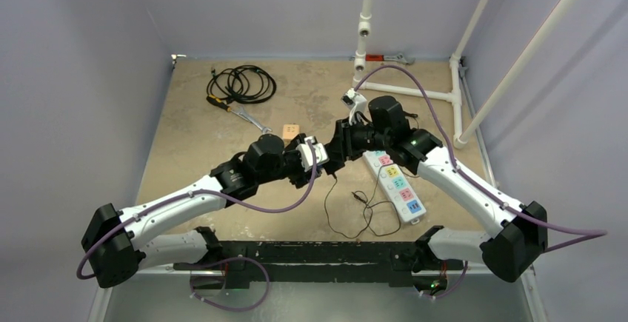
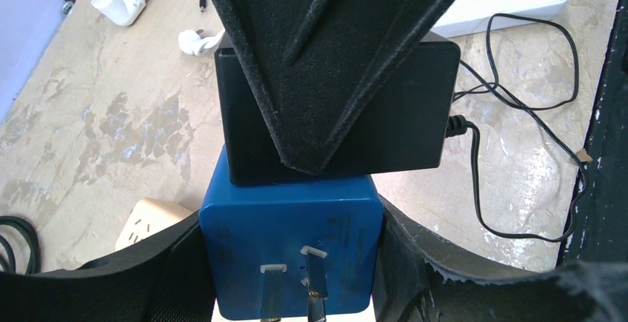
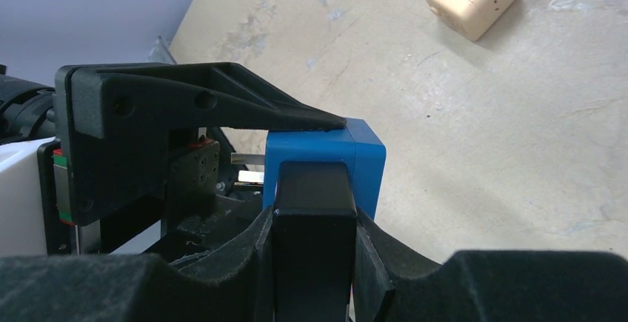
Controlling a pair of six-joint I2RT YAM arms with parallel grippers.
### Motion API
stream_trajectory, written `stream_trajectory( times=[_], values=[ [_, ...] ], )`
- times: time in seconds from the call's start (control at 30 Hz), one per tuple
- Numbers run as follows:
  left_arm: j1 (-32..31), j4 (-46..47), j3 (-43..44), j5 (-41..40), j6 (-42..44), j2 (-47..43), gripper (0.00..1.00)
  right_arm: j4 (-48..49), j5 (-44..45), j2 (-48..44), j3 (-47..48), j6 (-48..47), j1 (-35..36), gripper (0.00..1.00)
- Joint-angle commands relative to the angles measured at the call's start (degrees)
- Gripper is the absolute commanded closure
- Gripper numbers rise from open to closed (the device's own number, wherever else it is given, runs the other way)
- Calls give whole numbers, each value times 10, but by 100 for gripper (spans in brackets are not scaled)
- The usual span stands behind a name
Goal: Pull the plug off the socket
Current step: Remove the plug from the socket.
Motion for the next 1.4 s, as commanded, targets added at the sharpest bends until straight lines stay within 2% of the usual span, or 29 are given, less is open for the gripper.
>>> stream_trajectory(
  times=[0.0, 0.23, 0.4, 0.77, 0.87, 0.97, 1.13, 1.37],
  values=[
    [16, -15, 27, 39, -27, 2, 100, -30, 141, -13, 36, -52, 10, 100],
    [17, -16, 25, 37, -26, 1, 100, -37, 150, -3, 49, -52, 25, 100],
    [11, -29, 25, 23, -15, 1, 100, -25, 71, 3, 51, -46, 16, 100],
    [-1, -35, 24, 6, -6, -4, 100, -5, -140, 17, 32, -59, -51, 100],
    [0, -37, 26, 6, -7, -3, 100, -10, -120, 14, 34, -64, -52, 100],
    [0, -35, 26, 9, -11, -4, 100, -34, -45, 12, 41, -77, -51, 100],
    [4, -37, 33, 16, -20, 4, 100, -40, 6, 10, 40, -74, -47, 100],
    [28, -42, 46, 37, -37, 21, 100, -74, 111, 7, 68, -75, -8, 100]
  ],
)
